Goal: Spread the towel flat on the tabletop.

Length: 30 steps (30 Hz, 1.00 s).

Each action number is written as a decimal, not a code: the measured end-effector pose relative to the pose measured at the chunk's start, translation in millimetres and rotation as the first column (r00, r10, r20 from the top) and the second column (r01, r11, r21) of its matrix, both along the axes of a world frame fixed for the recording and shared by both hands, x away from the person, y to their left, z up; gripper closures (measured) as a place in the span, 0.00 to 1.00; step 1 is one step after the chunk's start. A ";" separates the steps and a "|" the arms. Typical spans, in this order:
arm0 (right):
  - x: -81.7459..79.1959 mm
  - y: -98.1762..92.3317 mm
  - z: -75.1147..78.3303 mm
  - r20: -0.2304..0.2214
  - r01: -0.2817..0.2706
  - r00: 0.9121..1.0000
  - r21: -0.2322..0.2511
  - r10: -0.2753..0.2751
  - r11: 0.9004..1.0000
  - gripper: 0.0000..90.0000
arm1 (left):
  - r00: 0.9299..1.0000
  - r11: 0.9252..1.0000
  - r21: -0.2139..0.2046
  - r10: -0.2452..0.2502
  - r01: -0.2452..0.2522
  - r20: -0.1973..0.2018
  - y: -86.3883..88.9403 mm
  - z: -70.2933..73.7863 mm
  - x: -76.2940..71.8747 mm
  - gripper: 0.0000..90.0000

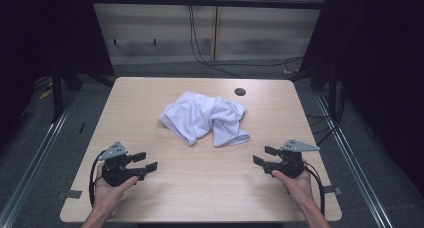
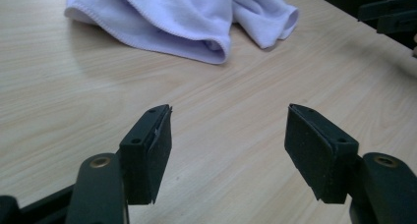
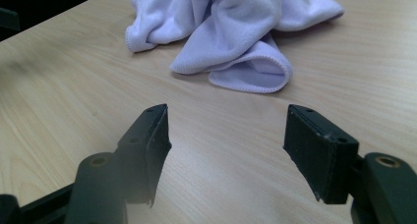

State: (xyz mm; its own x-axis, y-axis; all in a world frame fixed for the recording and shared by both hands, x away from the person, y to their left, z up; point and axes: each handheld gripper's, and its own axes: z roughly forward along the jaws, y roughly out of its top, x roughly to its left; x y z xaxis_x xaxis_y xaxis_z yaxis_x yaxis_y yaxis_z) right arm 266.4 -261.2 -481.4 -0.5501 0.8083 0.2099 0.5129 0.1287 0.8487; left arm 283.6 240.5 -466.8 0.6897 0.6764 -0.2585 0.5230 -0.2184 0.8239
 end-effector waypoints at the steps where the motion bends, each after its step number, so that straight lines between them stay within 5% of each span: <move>1: 2.9 0.8 -0.6 -0.007 -0.011 1.000 0.004 0.011 1.000 0.41 | 1.000 1.000 -0.004 -0.004 0.004 -0.003 0.1 -0.3 0.8 0.38; 5: 8.2 8.6 -4.1 -0.026 -0.043 0.999 0.010 0.043 0.999 0.41 | 1.000 1.000 0.007 -0.013 0.013 -0.010 -2.0 -2.8 3.0 0.37; 9: 15.1 7.4 0.9 -0.041 -0.081 0.996 0.092 0.085 0.992 0.44 | 1.000 1.000 0.003 0.006 -0.006 -0.003 -1.1 -3.2 7.8 0.37; 12: 20.2 6.4 4.8 -0.037 -0.078 0.996 0.083 0.082 0.993 0.52 | 1.000 1.000 0.000 0.019 -0.019 0.003 -1.3 -3.5 15.0 0.36; 13: 27.2 5.5 6.3 -0.036 -0.071 0.997 0.104 0.075 0.992 0.53 | 0.999 0.999 0.018 0.028 -0.028 0.024 -2.2 -6.3 23.3 0.35; 16: 45.9 4.8 8.2 -0.056 -0.071 0.995 0.117 0.078 0.991 0.56 | 0.999 0.999 0.025 0.032 -0.032 0.002 -2.0 -10.0 30.0 0.34; 19: 68.7 13.0 9.7 -0.072 -0.108 0.991 0.037 0.110 0.994 0.48 | 0.999 0.999 0.003 0.045 -0.045 0.004 0.7 -5.6 27.2 0.34; 23: 92.4 26.6 5.7 -0.099 -0.160 0.982 0.024 0.161 0.987 0.38 | 0.999 0.999 0.006 0.038 -0.038 0.011 1.6 -4.0 22.8 0.34; 26: 116.4 46.0 -5.3 -0.119 -0.219 0.968 0.016 0.220 0.976 0.29 | 1.000 0.999 0.049 -0.004 0.004 0.009 -1.0 -7.8 21.6 0.34; 30: 122.7 59.4 -11.4 -0.107 -0.210 0.972 0.011 0.210 0.978 0.28 | 0.999 0.996 0.070 -0.051 0.050 0.012 -8.0 -10.5 20.9 0.34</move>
State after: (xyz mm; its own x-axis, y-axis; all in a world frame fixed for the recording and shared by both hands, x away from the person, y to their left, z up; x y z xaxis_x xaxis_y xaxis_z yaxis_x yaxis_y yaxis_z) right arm 389.0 -201.8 -492.8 -0.6816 0.6774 0.2765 0.5624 0.2434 0.7902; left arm 304.5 232.5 -477.3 0.7268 0.6564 -0.2023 0.4985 -0.3015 0.8128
